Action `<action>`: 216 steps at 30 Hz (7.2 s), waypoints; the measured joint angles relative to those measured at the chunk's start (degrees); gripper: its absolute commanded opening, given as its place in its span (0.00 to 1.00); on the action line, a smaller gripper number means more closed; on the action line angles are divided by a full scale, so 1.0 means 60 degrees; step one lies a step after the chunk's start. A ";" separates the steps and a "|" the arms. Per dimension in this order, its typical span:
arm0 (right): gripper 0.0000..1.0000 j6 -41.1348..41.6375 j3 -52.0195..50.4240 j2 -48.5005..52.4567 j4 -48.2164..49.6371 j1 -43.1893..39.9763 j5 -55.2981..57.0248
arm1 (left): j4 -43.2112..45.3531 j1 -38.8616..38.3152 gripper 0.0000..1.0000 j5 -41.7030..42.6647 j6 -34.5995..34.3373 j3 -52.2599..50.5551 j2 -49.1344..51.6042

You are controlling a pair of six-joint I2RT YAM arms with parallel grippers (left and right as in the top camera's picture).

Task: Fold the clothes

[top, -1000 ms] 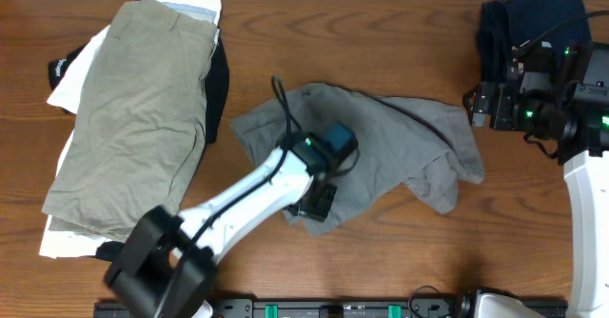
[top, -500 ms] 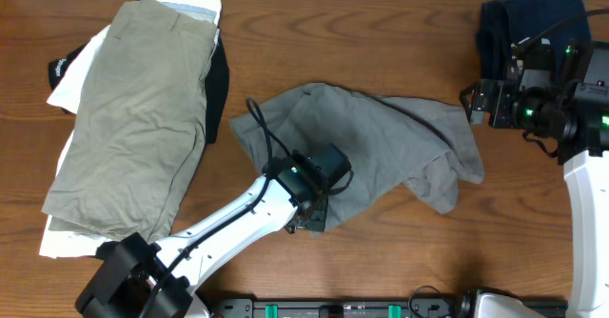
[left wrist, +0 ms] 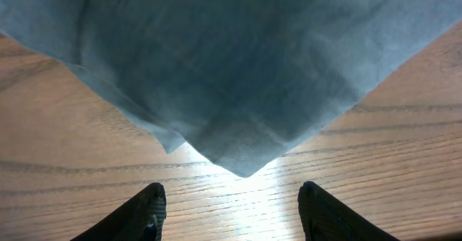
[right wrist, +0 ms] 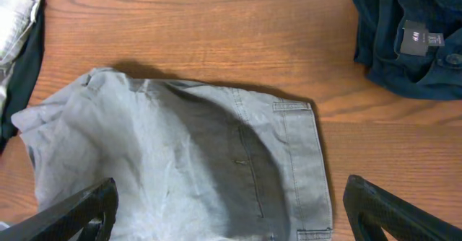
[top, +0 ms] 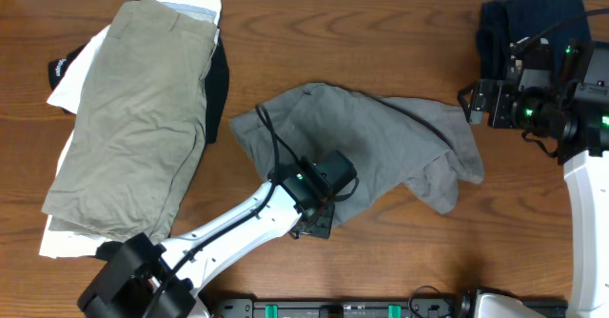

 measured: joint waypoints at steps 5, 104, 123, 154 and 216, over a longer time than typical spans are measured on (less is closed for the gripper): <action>0.98 0.0000 0.0000 0.0000 0.0004 0.0000 -0.0022 | 0.0025 0.0000 0.61 0.0153 0.0178 0.0000 0.0419; 0.98 0.0459 -0.1362 0.0044 -0.0758 0.0000 -0.0310 | 0.1577 0.0674 0.59 0.1045 0.2794 -0.0845 0.0663; 0.98 0.0459 -0.1362 0.0044 -0.0678 0.0000 -0.0499 | 0.0743 0.0678 0.06 0.1122 0.3140 -0.0044 0.0841; 0.89 0.0463 -0.1362 0.0044 -0.1472 0.0000 -0.0189 | 0.3632 0.4273 0.06 0.0823 0.3435 0.2339 -0.0208; 0.98 0.0415 -0.1366 0.0044 -0.1249 0.0000 -0.0073 | -0.0364 0.2918 0.12 0.3599 0.7493 0.2011 0.1202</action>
